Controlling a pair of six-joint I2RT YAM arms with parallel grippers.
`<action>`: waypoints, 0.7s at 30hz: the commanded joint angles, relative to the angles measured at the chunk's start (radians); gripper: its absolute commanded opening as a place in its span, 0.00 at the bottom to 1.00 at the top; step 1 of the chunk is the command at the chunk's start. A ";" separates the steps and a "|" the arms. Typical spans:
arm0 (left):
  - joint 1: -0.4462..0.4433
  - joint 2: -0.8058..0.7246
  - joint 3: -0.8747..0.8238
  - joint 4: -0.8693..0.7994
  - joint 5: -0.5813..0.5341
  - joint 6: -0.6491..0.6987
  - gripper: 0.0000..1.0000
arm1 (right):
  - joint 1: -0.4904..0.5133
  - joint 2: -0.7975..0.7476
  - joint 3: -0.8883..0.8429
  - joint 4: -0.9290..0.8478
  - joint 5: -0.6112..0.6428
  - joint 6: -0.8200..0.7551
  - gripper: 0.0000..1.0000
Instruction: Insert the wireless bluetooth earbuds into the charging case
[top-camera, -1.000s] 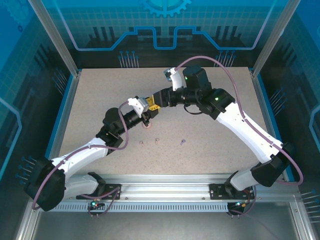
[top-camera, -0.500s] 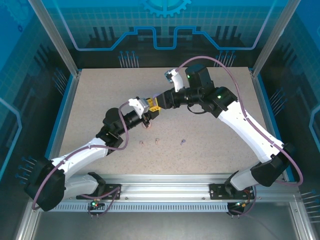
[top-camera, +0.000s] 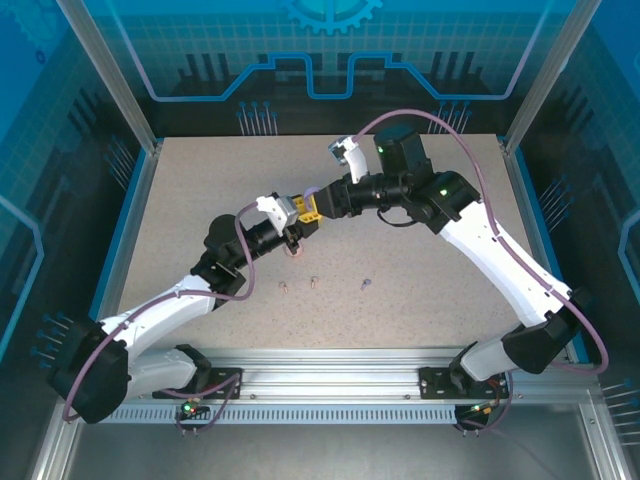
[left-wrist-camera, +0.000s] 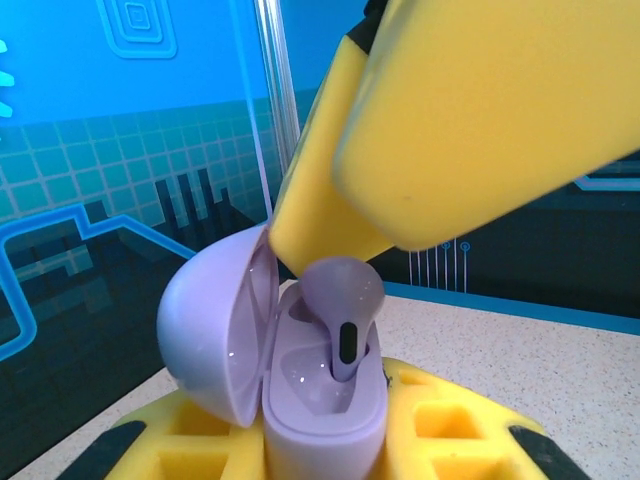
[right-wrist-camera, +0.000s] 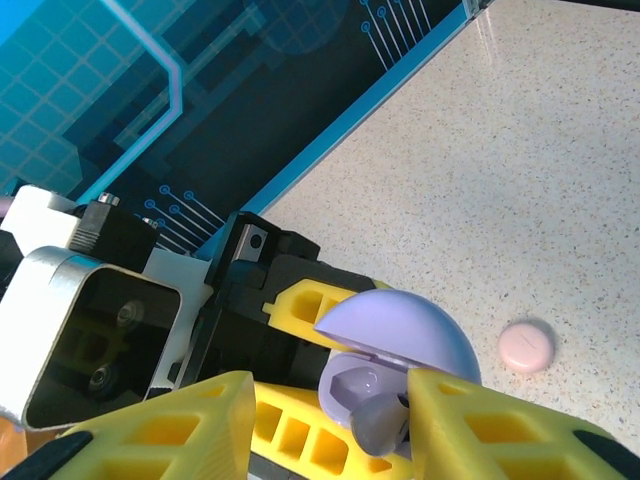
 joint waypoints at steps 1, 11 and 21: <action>0.002 -0.004 0.050 0.011 -0.034 0.019 0.00 | 0.063 -0.049 -0.035 -0.100 -0.155 -0.005 0.45; 0.007 -0.005 0.049 0.000 -0.028 0.016 0.00 | 0.049 -0.118 -0.108 -0.082 -0.117 0.020 0.46; 0.007 -0.008 0.048 -0.015 -0.027 0.014 0.00 | -0.005 -0.136 -0.085 0.004 -0.021 0.131 0.47</action>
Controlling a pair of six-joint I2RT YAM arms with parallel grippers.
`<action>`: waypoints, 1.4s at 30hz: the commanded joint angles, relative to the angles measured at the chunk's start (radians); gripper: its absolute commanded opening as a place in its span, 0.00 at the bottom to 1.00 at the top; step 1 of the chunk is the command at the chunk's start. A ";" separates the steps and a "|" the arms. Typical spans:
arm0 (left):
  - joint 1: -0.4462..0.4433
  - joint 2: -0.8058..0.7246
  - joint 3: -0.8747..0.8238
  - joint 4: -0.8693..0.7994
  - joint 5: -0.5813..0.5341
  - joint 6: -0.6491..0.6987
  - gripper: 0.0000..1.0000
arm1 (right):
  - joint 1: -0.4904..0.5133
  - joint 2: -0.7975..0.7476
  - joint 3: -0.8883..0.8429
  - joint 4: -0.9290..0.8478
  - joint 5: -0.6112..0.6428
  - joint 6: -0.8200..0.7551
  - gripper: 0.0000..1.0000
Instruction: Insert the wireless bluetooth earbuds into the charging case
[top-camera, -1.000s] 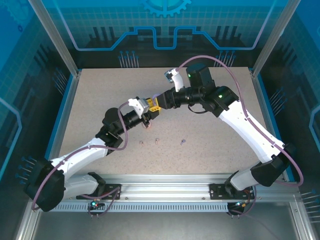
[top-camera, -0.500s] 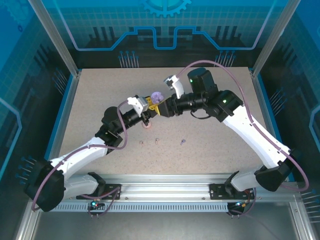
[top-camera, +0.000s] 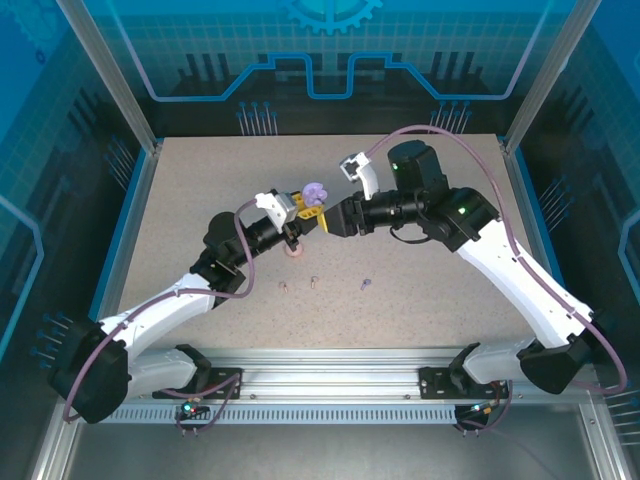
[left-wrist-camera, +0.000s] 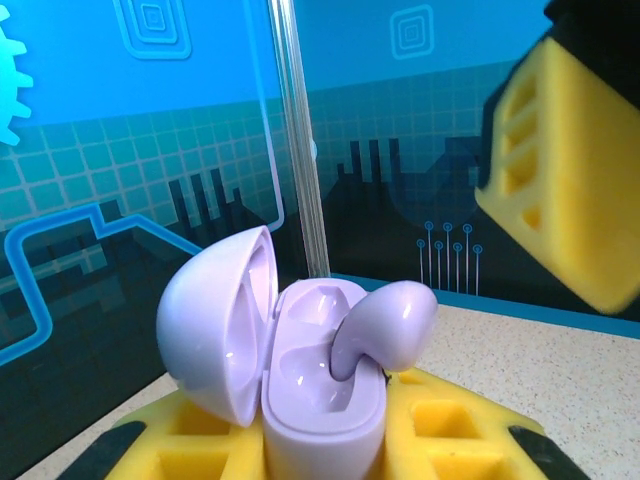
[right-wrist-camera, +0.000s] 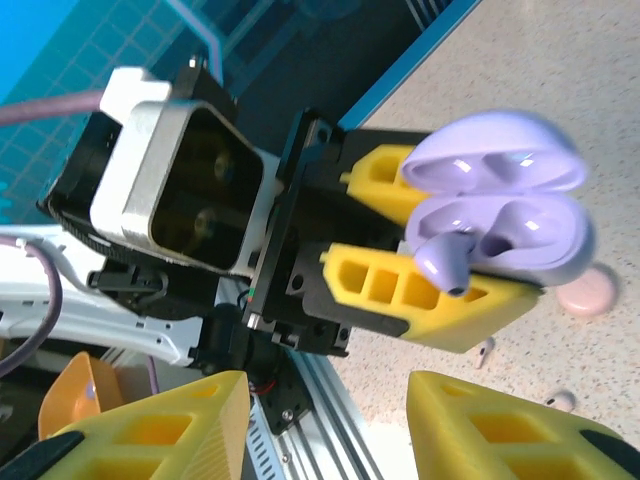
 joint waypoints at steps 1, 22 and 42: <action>0.002 -0.008 0.030 0.006 -0.009 0.015 0.00 | -0.010 -0.001 0.032 0.019 0.028 0.047 0.46; 0.002 0.007 0.039 0.017 -0.002 0.004 0.00 | 0.010 0.148 0.159 0.010 0.005 0.051 0.43; 0.002 0.022 0.038 0.025 0.003 -0.011 0.00 | 0.031 0.150 0.216 0.048 0.026 0.069 0.43</action>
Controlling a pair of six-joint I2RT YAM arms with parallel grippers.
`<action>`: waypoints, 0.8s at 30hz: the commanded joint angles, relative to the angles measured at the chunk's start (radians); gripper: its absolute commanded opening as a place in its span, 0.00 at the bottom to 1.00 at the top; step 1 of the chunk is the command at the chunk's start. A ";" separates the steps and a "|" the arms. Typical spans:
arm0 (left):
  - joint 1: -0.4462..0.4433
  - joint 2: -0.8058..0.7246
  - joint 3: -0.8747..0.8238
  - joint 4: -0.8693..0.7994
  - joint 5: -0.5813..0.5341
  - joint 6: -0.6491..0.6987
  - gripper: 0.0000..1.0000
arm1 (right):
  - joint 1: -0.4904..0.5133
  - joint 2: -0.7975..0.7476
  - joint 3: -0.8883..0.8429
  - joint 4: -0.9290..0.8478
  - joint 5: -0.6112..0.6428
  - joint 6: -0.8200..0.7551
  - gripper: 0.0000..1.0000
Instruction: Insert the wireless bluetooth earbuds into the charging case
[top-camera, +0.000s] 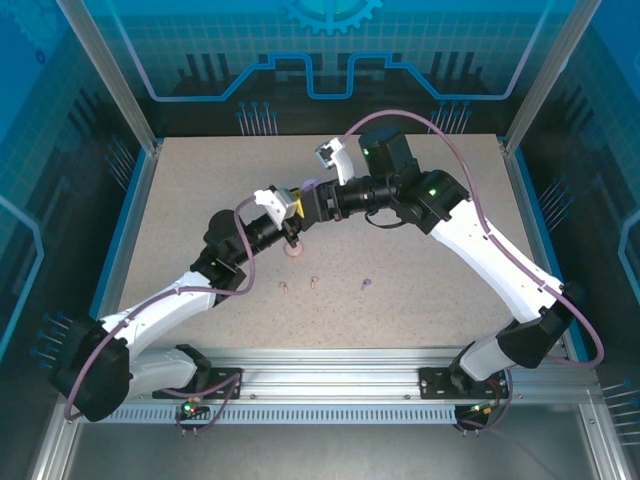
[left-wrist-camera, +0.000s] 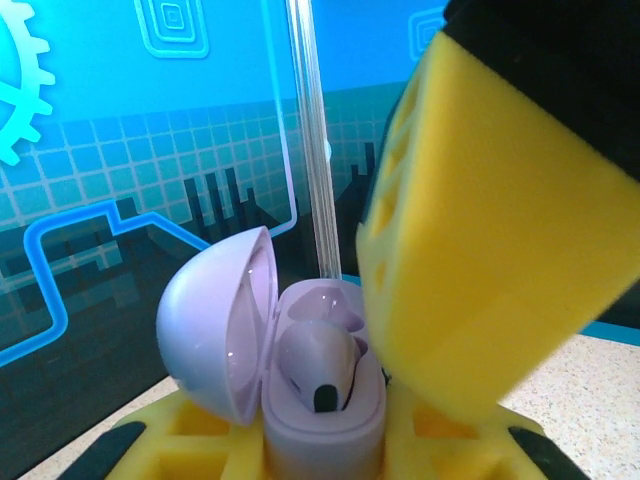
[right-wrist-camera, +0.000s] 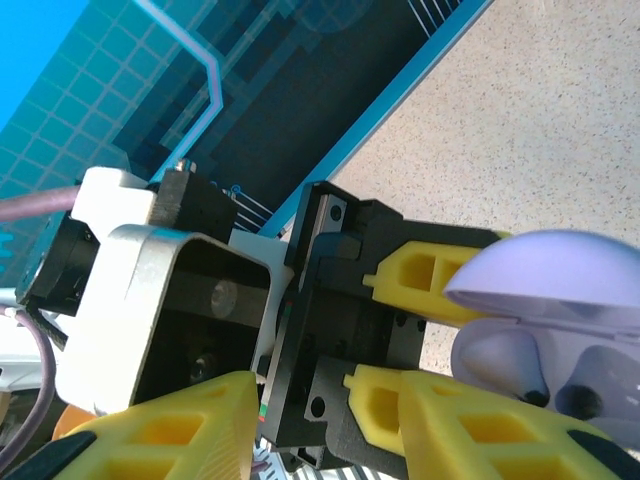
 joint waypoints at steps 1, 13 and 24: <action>-0.004 0.009 0.024 0.025 0.019 -0.002 0.00 | -0.034 -0.043 0.038 0.038 0.001 0.013 0.43; -0.005 -0.014 -0.017 0.030 0.002 -0.012 0.00 | -0.217 -0.313 -0.392 0.024 0.340 0.158 0.51; -0.005 -0.030 -0.069 0.036 -0.029 -0.034 0.00 | -0.167 -0.171 -0.655 -0.034 0.620 0.342 0.46</action>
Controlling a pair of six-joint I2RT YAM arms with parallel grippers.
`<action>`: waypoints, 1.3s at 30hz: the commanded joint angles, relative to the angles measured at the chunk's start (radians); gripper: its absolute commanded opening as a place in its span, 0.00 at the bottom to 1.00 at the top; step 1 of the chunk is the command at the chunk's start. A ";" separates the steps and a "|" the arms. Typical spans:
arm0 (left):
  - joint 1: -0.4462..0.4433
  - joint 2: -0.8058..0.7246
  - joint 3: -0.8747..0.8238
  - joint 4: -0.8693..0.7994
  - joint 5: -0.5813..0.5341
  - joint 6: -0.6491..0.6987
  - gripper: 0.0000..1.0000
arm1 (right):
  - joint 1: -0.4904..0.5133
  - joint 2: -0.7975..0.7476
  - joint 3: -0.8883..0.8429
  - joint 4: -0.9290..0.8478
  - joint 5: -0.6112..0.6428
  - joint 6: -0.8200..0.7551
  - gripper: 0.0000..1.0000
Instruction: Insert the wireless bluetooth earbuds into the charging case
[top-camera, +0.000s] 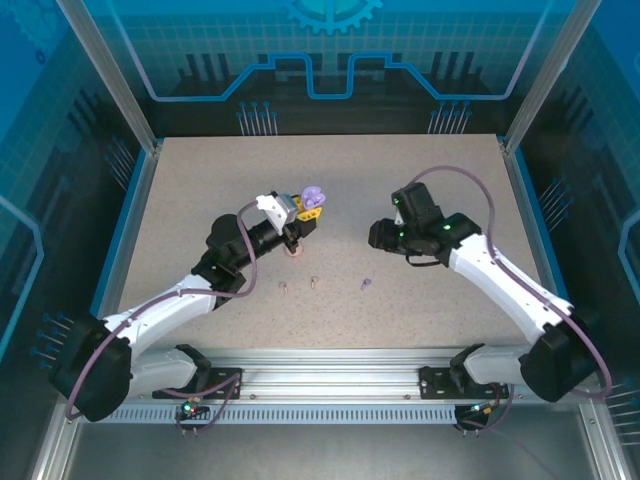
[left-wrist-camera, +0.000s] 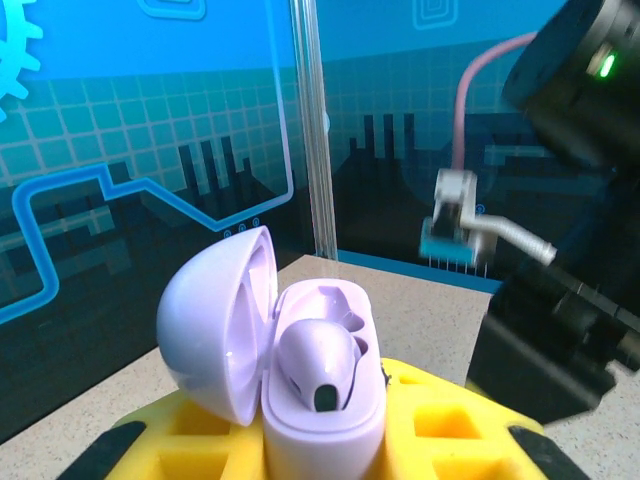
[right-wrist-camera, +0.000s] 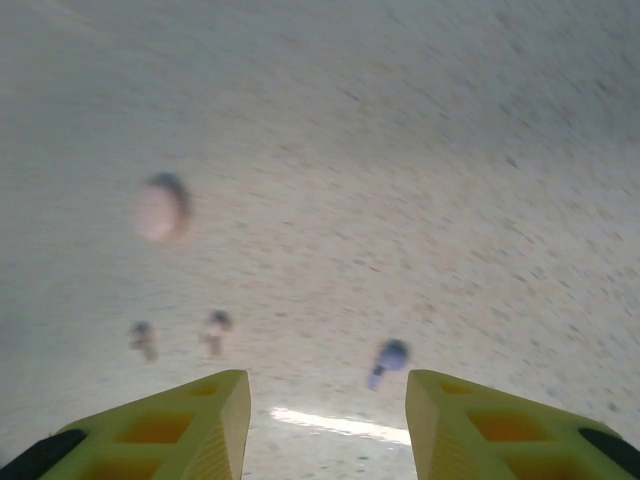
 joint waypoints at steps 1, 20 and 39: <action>-0.005 -0.029 -0.024 0.040 -0.021 -0.025 0.00 | 0.046 0.047 -0.036 -0.017 0.117 0.111 0.46; -0.005 -0.032 -0.069 0.098 -0.026 -0.048 0.00 | 0.191 0.465 0.067 -0.084 0.216 0.338 0.39; -0.004 -0.035 -0.070 0.102 -0.029 -0.040 0.00 | 0.183 0.539 0.050 -0.028 0.143 0.375 0.33</action>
